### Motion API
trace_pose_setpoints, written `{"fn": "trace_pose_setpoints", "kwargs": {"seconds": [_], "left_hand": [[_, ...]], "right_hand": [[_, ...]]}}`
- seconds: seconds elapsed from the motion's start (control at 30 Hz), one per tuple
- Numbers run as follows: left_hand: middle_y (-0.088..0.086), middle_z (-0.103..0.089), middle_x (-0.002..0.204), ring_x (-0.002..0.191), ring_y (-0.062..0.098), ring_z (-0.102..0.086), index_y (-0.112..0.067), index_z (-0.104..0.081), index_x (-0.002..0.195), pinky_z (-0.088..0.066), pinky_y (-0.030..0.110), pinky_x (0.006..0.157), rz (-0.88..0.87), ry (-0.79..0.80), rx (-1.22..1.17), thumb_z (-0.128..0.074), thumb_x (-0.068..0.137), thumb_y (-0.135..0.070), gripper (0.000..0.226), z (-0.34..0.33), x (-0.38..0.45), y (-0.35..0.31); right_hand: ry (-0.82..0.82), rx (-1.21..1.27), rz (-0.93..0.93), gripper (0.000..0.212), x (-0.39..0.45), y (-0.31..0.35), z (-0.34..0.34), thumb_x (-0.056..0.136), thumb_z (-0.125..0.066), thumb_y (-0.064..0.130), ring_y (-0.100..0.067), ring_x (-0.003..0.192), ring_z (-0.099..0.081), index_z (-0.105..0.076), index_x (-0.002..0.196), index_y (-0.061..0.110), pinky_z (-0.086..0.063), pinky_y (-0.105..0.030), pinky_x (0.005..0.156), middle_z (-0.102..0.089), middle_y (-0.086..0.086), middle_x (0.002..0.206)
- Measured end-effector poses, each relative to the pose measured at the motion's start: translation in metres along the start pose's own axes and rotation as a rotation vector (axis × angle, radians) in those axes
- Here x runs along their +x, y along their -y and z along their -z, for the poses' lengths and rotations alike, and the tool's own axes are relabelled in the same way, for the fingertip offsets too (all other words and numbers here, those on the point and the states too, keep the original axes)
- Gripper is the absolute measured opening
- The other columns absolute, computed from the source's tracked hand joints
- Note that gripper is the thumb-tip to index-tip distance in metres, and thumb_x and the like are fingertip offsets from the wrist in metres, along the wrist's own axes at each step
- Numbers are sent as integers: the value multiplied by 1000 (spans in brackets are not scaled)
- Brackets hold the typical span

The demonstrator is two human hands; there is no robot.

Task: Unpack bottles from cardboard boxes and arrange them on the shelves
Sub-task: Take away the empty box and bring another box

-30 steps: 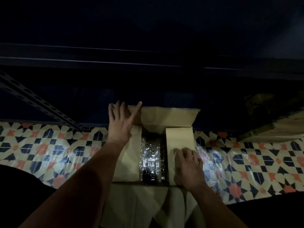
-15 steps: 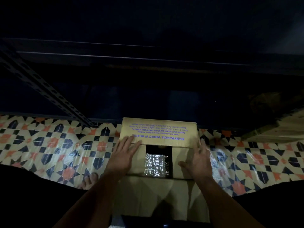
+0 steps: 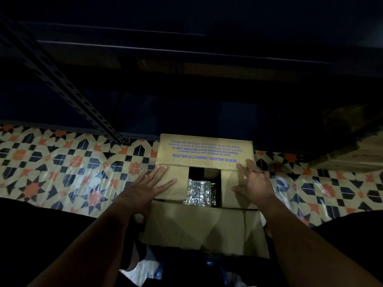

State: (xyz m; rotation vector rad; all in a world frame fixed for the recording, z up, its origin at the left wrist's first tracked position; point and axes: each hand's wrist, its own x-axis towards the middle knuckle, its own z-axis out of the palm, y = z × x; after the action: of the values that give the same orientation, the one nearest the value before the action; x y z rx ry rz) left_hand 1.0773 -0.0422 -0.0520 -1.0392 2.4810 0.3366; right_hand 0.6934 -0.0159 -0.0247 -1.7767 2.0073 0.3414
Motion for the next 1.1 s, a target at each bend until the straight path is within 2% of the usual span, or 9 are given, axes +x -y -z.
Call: {"fn": "trace_pose_setpoints", "kwargs": {"seconds": [0.1,0.2,0.3,0.37,0.63,0.77,0.87,1.0,1.1], "left_hand": [[-4,41,161,150,22,35,-49,22,154,11,46,124,-46,-9,-69,-76,86,-38,120,-1,-7,17],[-19,23,166,156,19,15,-54,-3,157,-9,52,127,28,-53,-376,-37,85,-86,86,9,-14,17],[-19,-25,148,136,17,-41,-37,-36,148,-51,43,105,249,-190,-745,-61,76,-78,87,19,-7,4],[-10,-31,137,125,17,-46,-30,-34,145,-56,39,95,350,-232,-843,-66,76,-71,85,24,3,-5],[21,-11,166,151,41,-22,-35,16,159,-30,62,114,704,-320,-1014,-78,78,-54,125,28,37,-28],[20,3,168,153,42,-11,-33,18,159,-28,62,117,706,-397,-953,-72,80,-59,123,28,53,-33],[12,12,170,156,35,-2,-23,20,159,-21,58,122,653,-382,-1025,-65,80,-65,123,26,70,-33],[12,-35,160,139,32,-46,-22,-5,161,-47,54,105,793,-477,-1064,-58,92,-63,96,28,91,-34],[1,-65,109,100,23,-68,-14,-35,146,-50,28,69,904,-487,-1065,-57,93,-61,74,31,101,-29]], "right_hand": [[23,186,7,77,0,-8,11,92,-58,65,-25,152,-24,-35,157,29,-13,-44,122,-10,3,170],[136,589,-85,81,-4,-22,27,87,-33,85,-29,153,-22,-48,149,36,-15,-53,121,-23,10,166],[220,1021,-217,89,-5,-29,43,88,-11,83,-26,148,-32,-48,150,31,-24,-50,116,-39,10,158],[208,1101,-229,91,-3,-33,45,88,-10,82,-24,148,-32,-51,148,29,-20,-50,119,-36,14,159],[-198,658,-54,76,2,-17,-15,96,-26,76,-29,150,-28,-48,149,27,-23,-48,121,-28,10,164],[-197,521,-125,63,4,0,-37,98,-34,68,-43,148,-10,-27,156,44,-31,-60,111,10,5,169],[-192,556,-186,61,11,12,-34,99,-38,65,-48,143,-24,-16,154,51,-40,-60,103,4,-11,167],[-251,633,-205,67,27,6,-31,98,-30,73,-44,126,-52,-3,155,51,-46,-57,101,-34,-23,152],[-329,757,-330,78,42,3,-36,95,-25,78,-37,105,-66,7,157,46,-53,-56,94,-63,-17,126]]}}
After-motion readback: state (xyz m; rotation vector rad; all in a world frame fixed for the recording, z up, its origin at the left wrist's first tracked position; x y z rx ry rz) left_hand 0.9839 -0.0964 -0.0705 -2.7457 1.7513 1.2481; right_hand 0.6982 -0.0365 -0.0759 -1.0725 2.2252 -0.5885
